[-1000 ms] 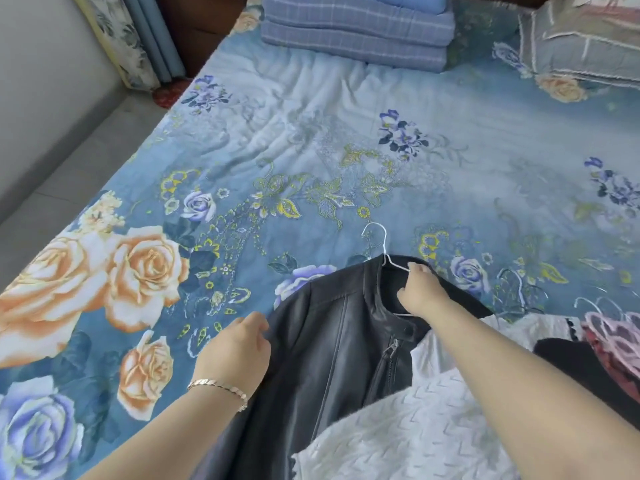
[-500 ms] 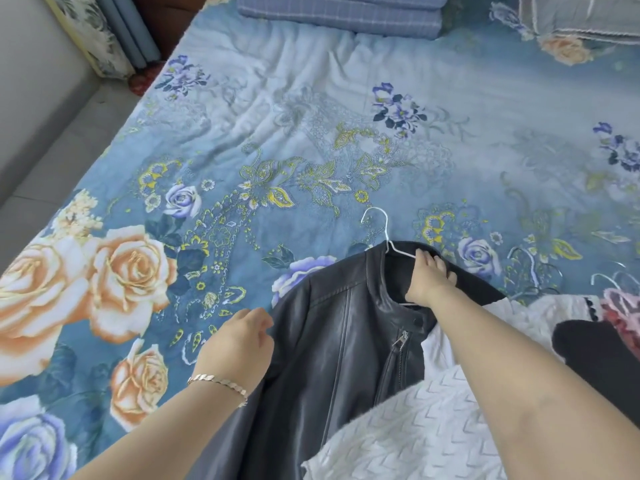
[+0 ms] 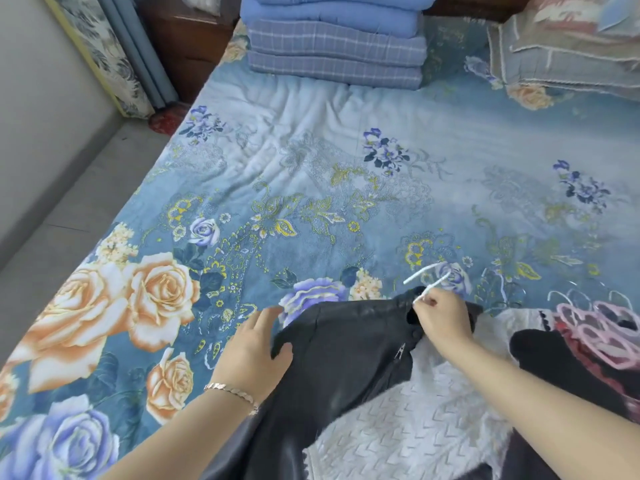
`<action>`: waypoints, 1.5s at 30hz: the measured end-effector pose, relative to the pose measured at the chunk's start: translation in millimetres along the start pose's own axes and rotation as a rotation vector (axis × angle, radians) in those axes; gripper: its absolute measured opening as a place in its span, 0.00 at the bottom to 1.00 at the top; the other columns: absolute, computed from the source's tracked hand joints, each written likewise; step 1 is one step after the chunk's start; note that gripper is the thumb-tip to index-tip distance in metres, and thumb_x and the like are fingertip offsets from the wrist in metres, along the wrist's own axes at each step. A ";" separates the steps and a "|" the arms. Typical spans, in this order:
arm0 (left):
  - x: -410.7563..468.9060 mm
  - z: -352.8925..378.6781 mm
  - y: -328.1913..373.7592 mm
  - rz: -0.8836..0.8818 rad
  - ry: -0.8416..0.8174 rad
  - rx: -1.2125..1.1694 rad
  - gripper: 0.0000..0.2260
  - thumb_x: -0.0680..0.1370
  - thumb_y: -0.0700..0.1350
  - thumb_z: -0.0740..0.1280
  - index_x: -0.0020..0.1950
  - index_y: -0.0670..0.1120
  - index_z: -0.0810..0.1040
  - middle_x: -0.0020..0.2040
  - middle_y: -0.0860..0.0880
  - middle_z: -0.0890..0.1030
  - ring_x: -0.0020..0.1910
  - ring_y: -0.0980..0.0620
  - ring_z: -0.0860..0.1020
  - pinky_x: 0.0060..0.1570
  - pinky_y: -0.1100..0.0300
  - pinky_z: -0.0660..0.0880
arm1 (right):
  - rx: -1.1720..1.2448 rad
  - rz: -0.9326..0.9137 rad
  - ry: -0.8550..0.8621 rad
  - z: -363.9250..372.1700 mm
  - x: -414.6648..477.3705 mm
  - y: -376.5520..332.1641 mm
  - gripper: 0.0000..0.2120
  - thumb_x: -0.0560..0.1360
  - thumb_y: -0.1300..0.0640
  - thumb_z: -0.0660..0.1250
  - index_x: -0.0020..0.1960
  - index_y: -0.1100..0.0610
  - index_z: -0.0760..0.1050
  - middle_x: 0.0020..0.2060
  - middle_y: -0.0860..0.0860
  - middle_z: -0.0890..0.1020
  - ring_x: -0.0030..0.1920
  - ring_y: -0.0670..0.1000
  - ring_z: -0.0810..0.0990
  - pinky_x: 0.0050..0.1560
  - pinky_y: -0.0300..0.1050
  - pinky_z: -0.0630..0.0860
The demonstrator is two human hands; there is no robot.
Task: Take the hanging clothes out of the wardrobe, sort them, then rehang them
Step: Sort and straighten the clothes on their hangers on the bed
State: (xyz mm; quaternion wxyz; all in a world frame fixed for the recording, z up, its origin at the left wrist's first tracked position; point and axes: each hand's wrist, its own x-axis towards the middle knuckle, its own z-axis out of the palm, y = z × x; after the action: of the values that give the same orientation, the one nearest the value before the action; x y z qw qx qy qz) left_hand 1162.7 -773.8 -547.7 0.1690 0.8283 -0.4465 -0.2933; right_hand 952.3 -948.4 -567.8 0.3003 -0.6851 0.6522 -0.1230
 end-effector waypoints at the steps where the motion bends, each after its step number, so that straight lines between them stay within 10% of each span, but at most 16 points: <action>1: -9.3 -9.1 8.2 0.049 -0.017 0.026 0.28 0.74 0.56 0.61 0.72 0.52 0.61 0.69 0.56 0.66 0.69 0.55 0.65 0.67 0.62 0.62 | 0.007 0.011 0.018 -13.4 -12.4 -4.8 0.20 0.69 0.67 0.64 0.26 0.56 0.57 0.24 0.54 0.64 0.32 0.53 0.62 0.29 0.46 0.54; 6: -57.7 -44.2 41.7 0.222 -0.037 0.216 0.46 0.57 0.70 0.42 0.75 0.57 0.54 0.74 0.62 0.57 0.74 0.59 0.57 0.72 0.60 0.53 | 0.063 -0.079 0.023 -66.2 -79.4 -58.1 0.21 0.69 0.67 0.63 0.25 0.55 0.55 0.23 0.52 0.61 0.32 0.53 0.60 0.30 0.46 0.53; 10: -94.4 -77.4 45.3 0.355 0.148 0.353 0.32 0.65 0.67 0.51 0.58 0.53 0.78 0.54 0.56 0.81 0.54 0.54 0.80 0.56 0.55 0.74 | 0.027 -0.213 -0.035 -81.5 -137.9 -117.4 0.23 0.68 0.65 0.64 0.24 0.55 0.53 0.22 0.51 0.58 0.29 0.51 0.58 0.29 0.46 0.54; 13: -124.9 -105.6 32.0 0.393 0.211 0.381 0.23 0.67 0.64 0.54 0.43 0.51 0.80 0.37 0.56 0.81 0.38 0.52 0.82 0.41 0.57 0.77 | 0.014 -0.244 -0.048 -82.4 -176.9 -157.7 0.23 0.69 0.61 0.66 0.23 0.56 0.55 0.20 0.51 0.60 0.26 0.50 0.58 0.28 0.44 0.55; 18: -168.8 -172.7 8.9 0.340 0.407 0.408 0.15 0.66 0.58 0.56 0.28 0.49 0.71 0.24 0.54 0.74 0.22 0.54 0.76 0.21 0.69 0.51 | 0.003 -0.324 -0.091 -90.1 -227.6 -230.7 0.20 0.69 0.58 0.66 0.23 0.56 0.60 0.21 0.50 0.66 0.27 0.51 0.65 0.28 0.42 0.59; 23: -190.8 -245.4 -8.0 0.240 0.460 0.366 0.21 0.72 0.63 0.51 0.40 0.46 0.69 0.41 0.48 0.80 0.44 0.45 0.79 0.33 0.59 0.66 | -0.021 -0.480 -0.066 -117.2 -266.6 -305.2 0.17 0.68 0.55 0.68 0.24 0.55 0.66 0.26 0.51 0.74 0.36 0.54 0.74 0.33 0.41 0.64; 29: -230.8 -301.0 -39.7 0.514 0.633 0.329 0.32 0.80 0.63 0.44 0.36 0.42 0.76 0.31 0.48 0.78 0.36 0.54 0.72 0.27 0.63 0.74 | 0.005 -0.580 -0.081 -143.2 -307.0 -343.6 0.18 0.67 0.58 0.69 0.22 0.54 0.66 0.21 0.46 0.70 0.31 0.50 0.72 0.29 0.37 0.64; 40: -309.2 -364.2 -79.7 0.249 0.786 0.062 0.23 0.74 0.55 0.56 0.53 0.42 0.83 0.51 0.45 0.84 0.52 0.43 0.80 0.54 0.55 0.73 | 0.138 -0.689 -0.192 -112.2 -385.9 -415.6 0.19 0.69 0.54 0.68 0.24 0.54 0.65 0.24 0.47 0.71 0.37 0.53 0.75 0.39 0.43 0.71; 45: -333.2 -400.7 -80.1 0.291 0.732 0.244 0.27 0.71 0.62 0.55 0.60 0.48 0.78 0.55 0.50 0.82 0.52 0.47 0.81 0.52 0.55 0.75 | 0.134 -0.852 -0.294 -100.0 -425.5 -458.4 0.19 0.70 0.54 0.69 0.24 0.51 0.66 0.25 0.45 0.71 0.37 0.50 0.74 0.37 0.41 0.67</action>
State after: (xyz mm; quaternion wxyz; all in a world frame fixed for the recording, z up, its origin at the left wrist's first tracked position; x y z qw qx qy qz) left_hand 1326.1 -443.6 -170.6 0.2567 0.8202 -0.5008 0.1028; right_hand 1221.3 -576.2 -131.7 0.3560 -0.8816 0.2530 -0.1791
